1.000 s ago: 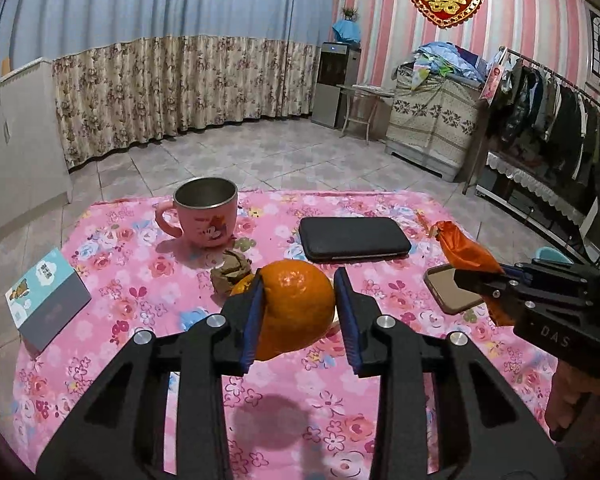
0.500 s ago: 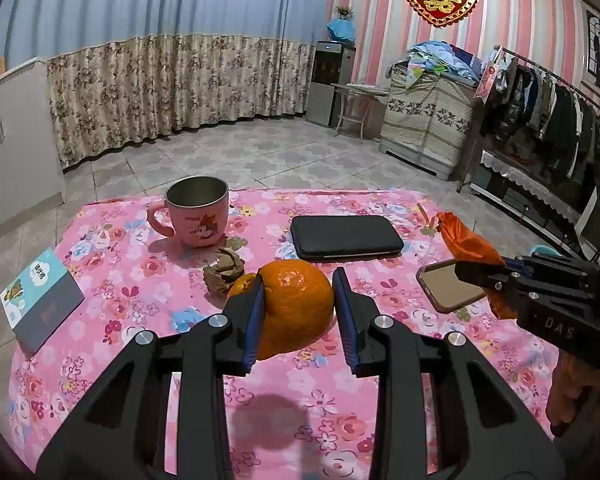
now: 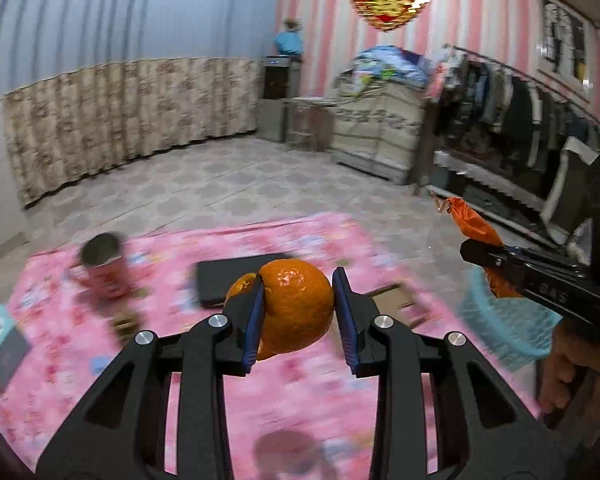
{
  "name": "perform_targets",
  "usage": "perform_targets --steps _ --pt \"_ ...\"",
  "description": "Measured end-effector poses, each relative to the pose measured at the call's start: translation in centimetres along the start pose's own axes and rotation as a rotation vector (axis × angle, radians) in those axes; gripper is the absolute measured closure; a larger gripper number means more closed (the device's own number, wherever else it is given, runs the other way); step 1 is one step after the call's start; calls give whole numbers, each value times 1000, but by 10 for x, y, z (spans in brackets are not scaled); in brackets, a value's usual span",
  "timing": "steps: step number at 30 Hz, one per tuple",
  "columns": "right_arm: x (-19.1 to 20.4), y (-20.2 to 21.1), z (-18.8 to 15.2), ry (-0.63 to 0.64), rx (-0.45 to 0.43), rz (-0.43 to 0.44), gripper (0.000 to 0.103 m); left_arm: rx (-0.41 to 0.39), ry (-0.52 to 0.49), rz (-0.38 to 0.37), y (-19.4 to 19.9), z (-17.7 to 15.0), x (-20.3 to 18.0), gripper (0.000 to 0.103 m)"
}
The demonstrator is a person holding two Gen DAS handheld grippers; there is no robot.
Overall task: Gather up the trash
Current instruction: 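Carry orange and mesh bag over the blue basket and open both tools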
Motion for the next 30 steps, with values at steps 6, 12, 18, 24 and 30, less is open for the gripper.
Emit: perform_targets --steps 6,12,18,24,30 --pt "-140 69 -23 -148 -25 -279 90 27 -43 -213 -33 -6 -136 72" --pt "-205 101 -52 -220 1 -384 87 129 -39 -348 -85 -38 -227 72" --pt "-226 102 -66 -268 8 -361 87 209 -59 -386 -120 -71 -271 72" --pt "-231 98 -67 -301 -12 -350 42 238 -50 -406 -132 -88 -282 67" --pt "-221 104 -61 -307 -53 -323 42 237 -61 -407 -130 -92 -281 49"
Point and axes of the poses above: each gripper's, at about its wrist camera, not at the fingertips, and y roughly against the way its jaws point, x to its left, z to its top, the point moved 9 cm from there along -y, roughly the way its jaws point, and after that the axes turned 11 degrees about y, right-handed, at the moved point
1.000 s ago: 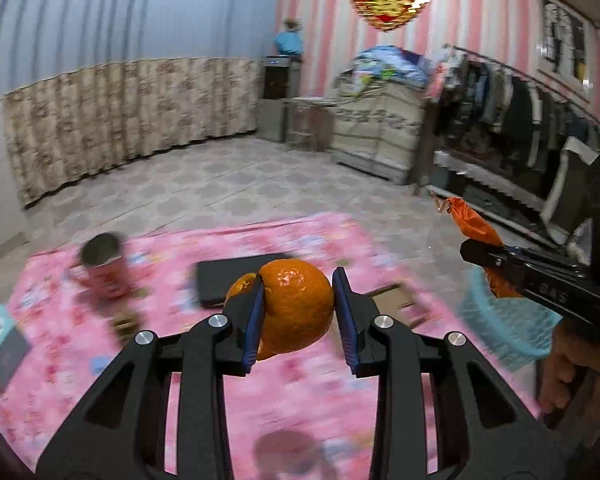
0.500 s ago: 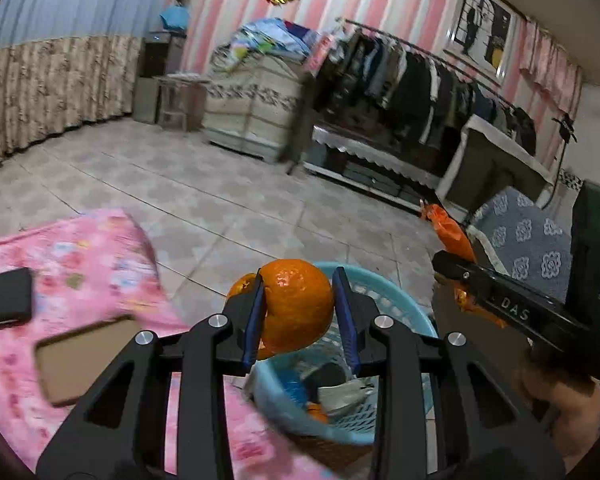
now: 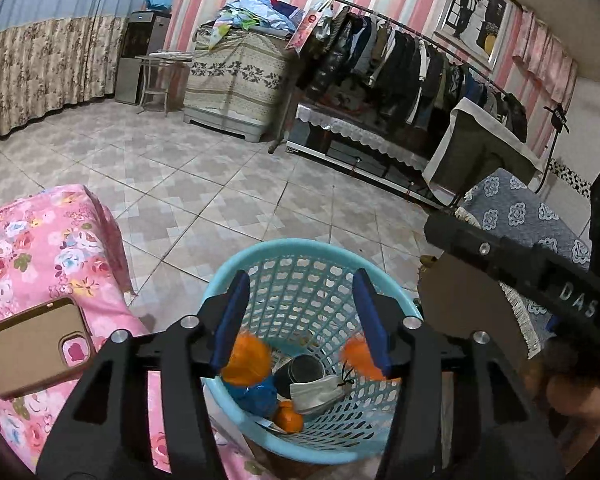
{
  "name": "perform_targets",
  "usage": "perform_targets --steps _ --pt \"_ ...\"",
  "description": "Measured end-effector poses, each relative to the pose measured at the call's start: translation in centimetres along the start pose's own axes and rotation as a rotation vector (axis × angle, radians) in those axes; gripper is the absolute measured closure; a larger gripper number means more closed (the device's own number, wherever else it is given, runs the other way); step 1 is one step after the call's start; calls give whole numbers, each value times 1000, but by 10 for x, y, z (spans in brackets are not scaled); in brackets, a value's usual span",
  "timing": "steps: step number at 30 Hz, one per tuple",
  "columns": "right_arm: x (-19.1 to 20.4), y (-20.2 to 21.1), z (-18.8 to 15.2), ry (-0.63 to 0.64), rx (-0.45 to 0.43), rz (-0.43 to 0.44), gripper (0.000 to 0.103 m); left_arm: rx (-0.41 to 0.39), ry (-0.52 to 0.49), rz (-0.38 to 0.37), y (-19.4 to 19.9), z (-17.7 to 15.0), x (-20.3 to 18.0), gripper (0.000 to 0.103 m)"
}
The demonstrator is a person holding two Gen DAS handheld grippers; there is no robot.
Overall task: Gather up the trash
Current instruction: 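Carry orange and mesh bag over the blue basket and open both tools, then bring both tools back over the mat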
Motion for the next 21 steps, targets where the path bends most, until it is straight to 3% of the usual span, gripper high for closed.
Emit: perform_targets --steps 6,12,17,21 --pt "2 1 2 1 -11 5 42 -14 -18 18 12 2 2 49" --pt "21 3 6 35 -21 23 42 -49 2 114 44 11 42 49" --pt "55 5 14 91 -35 59 42 -99 -20 212 99 21 87 49" --pt "114 -1 16 177 -40 134 42 -151 -2 322 167 24 145 38"
Point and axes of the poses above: each gripper's, at about its wrist camera, not at the fingertips, and y roughly against the way its jaws point, x to its left, z to its top, the point moved 9 cm from there along -y, roughly the way its jaws point, and after that the axes turned 11 degrees about y, right-handed, at the moved point
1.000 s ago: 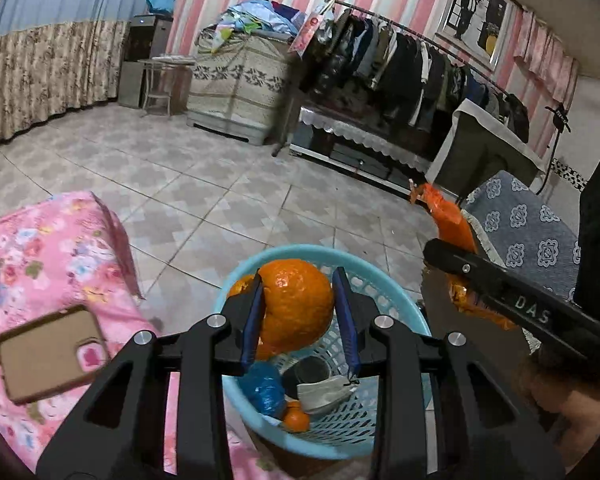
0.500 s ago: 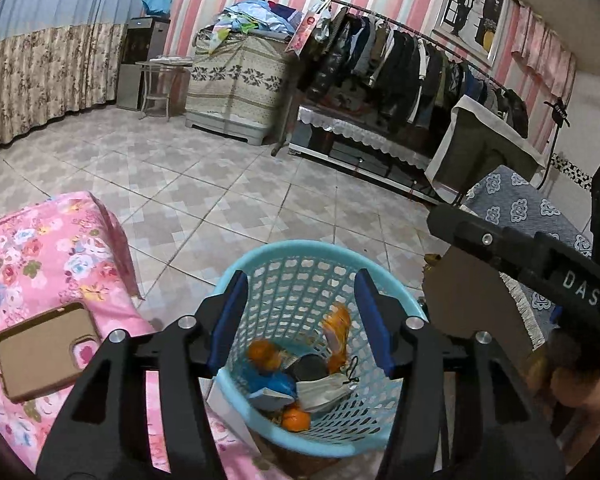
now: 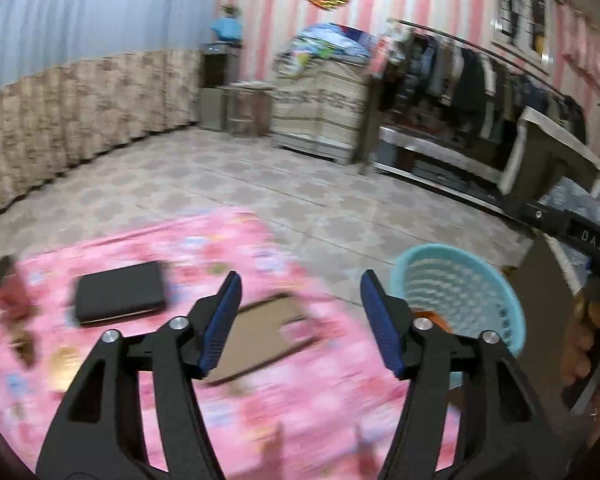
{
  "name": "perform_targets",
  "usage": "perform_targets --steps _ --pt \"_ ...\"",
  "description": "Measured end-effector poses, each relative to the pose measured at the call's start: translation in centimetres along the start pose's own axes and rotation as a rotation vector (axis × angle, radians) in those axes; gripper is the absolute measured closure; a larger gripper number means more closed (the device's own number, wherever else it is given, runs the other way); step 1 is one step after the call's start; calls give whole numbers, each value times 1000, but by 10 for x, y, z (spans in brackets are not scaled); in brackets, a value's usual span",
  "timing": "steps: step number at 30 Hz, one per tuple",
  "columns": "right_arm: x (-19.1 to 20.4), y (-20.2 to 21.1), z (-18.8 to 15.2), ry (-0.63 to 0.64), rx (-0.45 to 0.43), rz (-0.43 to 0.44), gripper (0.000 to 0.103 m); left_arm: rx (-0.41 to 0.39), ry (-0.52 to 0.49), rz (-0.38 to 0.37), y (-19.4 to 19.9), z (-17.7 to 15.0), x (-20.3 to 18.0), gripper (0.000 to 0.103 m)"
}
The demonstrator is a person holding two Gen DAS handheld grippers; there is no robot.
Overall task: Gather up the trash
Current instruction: 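Bring both tools back over the mat, then grasp the brown crumpled paper with the left tool while the right tool grasps the cream lid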
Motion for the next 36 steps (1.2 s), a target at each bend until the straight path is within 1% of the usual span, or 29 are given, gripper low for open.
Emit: perform_targets --steps 1,2,3,4,5,7,8,10,11,12,13,14,15,16,17,18,19,20,22,23,25,26,27,30,33,36 --pt "16 -5 1 16 2 22 42 -10 10 29 12 1 20 35" --pt "34 -11 2 32 4 47 42 -27 22 72 27 0 49 35" --pt "59 -18 2 55 1 85 40 -37 29 103 35 -1 67 35" --pt "84 -25 1 79 1 118 34 -43 42 146 47 -3 94 34" --pt "97 -28 2 92 0 132 31 -49 56 172 54 -4 112 34" --pt "144 -37 -2 128 -3 185 28 -65 118 230 73 -7 165 32" --pt "163 -41 -6 136 -2 210 27 -66 151 245 80 -9 188 30" --pt "198 -48 -17 153 4 263 23 -41 258 239 90 -20 236 28" --pt "213 -55 -24 164 25 273 23 -25 278 240 93 -22 248 28" --pt "228 -60 -32 183 50 279 23 -24 274 265 99 -24 267 28" --pt "241 -64 -37 205 72 284 23 -33 261 302 104 -26 279 23" --pt "253 -69 -43 228 90 289 23 -27 250 353 106 -28 293 22" --pt "269 -75 -50 254 112 297 23 -14 257 371 108 -31 303 21" --pt "282 -78 -55 271 127 305 21 -13 278 366 109 -30 309 21" --pt "294 -82 -62 293 148 310 21 -18 312 349 112 -31 315 20" --pt "300 -85 -66 308 166 305 20 -26 356 318 113 -30 319 16" --pt "307 -89 -70 321 182 298 20 -31 386 300 112 -30 323 14" --pt "316 -92 -74 324 199 302 20 -28 395 298 110 -31 326 14" --pt "328 -102 -76 301 223 319 20 -14 379 322 103 -34 326 14" --pt "335 -107 -79 289 234 328 20 7 361 337 97 -37 328 14" --pt "350 -117 -86 294 255 330 20 44 358 330 88 -49 332 11" --pt "359 -123 -92 306 267 329 20 67 350 332 82 -54 334 11" --pt "366 -128 -96 318 276 327 20 76 343 352 78 -54 336 11" --pt "388 -144 -110 365 311 317 20 90 349 379 70 -61 349 11" --pt "402 -158 -119 374 345 326 20 88 398 385 67 -61 363 11" --pt "417 -169 -128 397 379 338 20 87 376 418 67 -61 368 11"
Point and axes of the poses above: each gripper's, at about its wrist camera, not at the fingertips, and y roughly against the way its jaws point, x to its left, z to its top, the point moved 9 cm from there along -y, roughly the way its jaws point, and after that the axes turned 11 degrees about y, right-handed, at the moved point
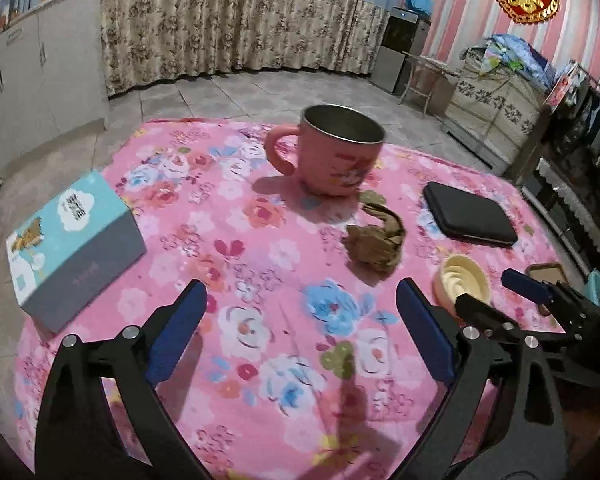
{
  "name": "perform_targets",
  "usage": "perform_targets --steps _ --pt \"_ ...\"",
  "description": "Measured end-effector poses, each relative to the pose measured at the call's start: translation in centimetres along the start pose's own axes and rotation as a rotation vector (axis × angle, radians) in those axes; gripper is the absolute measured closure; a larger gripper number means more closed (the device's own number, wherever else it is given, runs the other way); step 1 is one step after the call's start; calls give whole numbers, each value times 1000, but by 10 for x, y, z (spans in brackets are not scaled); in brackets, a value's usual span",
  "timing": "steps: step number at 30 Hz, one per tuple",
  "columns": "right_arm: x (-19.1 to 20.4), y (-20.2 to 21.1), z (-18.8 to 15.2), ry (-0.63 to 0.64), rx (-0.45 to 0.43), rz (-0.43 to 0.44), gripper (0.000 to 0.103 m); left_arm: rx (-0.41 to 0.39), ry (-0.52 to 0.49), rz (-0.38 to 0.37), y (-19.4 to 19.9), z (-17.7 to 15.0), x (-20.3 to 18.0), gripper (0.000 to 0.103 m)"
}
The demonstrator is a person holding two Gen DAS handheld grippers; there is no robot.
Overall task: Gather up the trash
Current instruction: 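Grasp the brown crumpled paper with the left tool while the right tool grasps the cream lid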
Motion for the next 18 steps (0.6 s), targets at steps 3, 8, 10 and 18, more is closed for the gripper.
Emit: perform_targets --steps 3,8,10,18 --pt "7 -15 -3 46 46 -32 22 0 -4 21 -3 1 5 11" --pt "3 -13 -2 38 56 -26 43 4 4 11 -9 1 4 11" --pt "-8 0 2 8 20 -39 43 -1 4 -8 -9 3 -3 11" --pt "-57 36 4 -52 -49 -49 42 16 -61 -46 -35 -1 -53 10"
Point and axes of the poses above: each gripper's, at about its wrist camera, not at the fingertips, and y roughly against the way its jaws point, x to its left, z to its top, the point moved 9 cm from there along -y, roughly the way its jaws point, and after that the axes turned 11 degrees about y, right-handed, at the moved point
